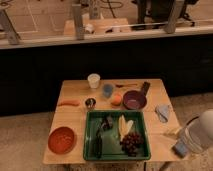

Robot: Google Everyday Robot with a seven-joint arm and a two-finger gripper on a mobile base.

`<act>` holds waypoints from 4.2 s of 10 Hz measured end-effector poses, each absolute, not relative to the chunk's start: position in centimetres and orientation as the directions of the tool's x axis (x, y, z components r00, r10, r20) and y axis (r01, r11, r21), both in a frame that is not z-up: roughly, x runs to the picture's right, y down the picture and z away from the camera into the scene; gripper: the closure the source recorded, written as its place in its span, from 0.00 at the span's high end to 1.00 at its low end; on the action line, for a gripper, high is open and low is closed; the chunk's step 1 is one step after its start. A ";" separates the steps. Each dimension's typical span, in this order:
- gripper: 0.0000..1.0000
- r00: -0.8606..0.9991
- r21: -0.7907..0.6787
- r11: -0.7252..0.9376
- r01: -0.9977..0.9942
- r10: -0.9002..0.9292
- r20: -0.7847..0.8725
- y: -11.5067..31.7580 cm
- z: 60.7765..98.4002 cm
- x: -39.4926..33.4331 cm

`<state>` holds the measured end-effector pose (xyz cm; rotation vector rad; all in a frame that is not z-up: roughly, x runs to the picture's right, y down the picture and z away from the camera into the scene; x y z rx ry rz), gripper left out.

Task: Place sponge in tray

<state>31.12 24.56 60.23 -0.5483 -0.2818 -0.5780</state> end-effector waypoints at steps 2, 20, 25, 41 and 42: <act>0.80 0.803 -0.415 0.691 0.591 -0.453 0.388 24.6 60.7 31.6; 0.80 0.829 -0.457 0.691 0.560 -0.463 0.315 27.5 68.2 38.0; 0.80 0.844 -0.474 0.698 0.536 -0.437 0.310 27.8 69.6 38.9; 0.80 0.867 -0.507 0.704 0.497 -0.410 0.281 28.9 72.5 39.8; 0.80 0.866 -0.504 0.704 0.500 -0.411 0.284 29.1 72.7 39.8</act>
